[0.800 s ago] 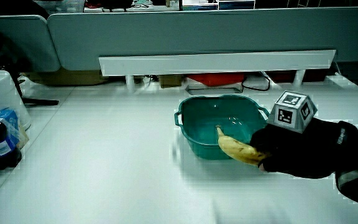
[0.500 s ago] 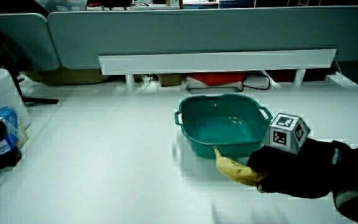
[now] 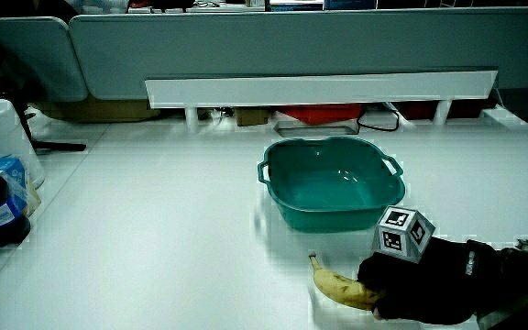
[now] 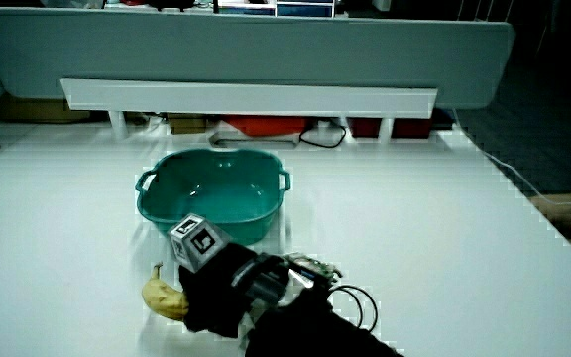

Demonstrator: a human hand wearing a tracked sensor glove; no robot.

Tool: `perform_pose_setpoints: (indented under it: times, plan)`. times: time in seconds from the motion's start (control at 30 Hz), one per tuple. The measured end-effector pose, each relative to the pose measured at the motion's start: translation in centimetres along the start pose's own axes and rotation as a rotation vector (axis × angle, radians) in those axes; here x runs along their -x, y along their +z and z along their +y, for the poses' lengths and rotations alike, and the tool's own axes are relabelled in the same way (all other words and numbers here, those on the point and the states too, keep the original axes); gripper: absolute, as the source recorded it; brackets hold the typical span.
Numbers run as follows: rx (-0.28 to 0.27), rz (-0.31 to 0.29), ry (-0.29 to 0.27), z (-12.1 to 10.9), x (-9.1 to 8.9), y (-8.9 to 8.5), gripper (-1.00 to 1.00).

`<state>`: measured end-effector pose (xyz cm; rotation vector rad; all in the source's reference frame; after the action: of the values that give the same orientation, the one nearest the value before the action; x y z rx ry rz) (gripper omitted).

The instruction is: Place banana on desk

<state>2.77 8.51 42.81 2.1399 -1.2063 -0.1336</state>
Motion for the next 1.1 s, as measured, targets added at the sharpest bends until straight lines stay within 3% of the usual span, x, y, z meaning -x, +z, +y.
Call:
perform_pose_setpoints:
  times: [0.13, 0.33, 0.63, 1.0, 1.1]
  plan:
    - [0.023, 0.018, 0.012, 0.5, 0.1, -0.7, 0.0]
    - [0.031, -0.001, 0.023, 0.9, 0.8, -1.3, 0.0]
    - [0.046, -0.033, -0.001, 1.3, 1.4, -1.7, 0.0]
    - [0.077, -0.03, -0.017, 1.5, 1.5, -2.0, 0.0]
    - [0.072, -0.025, -0.026, 1.5, 1.5, -1.9, -0.12]
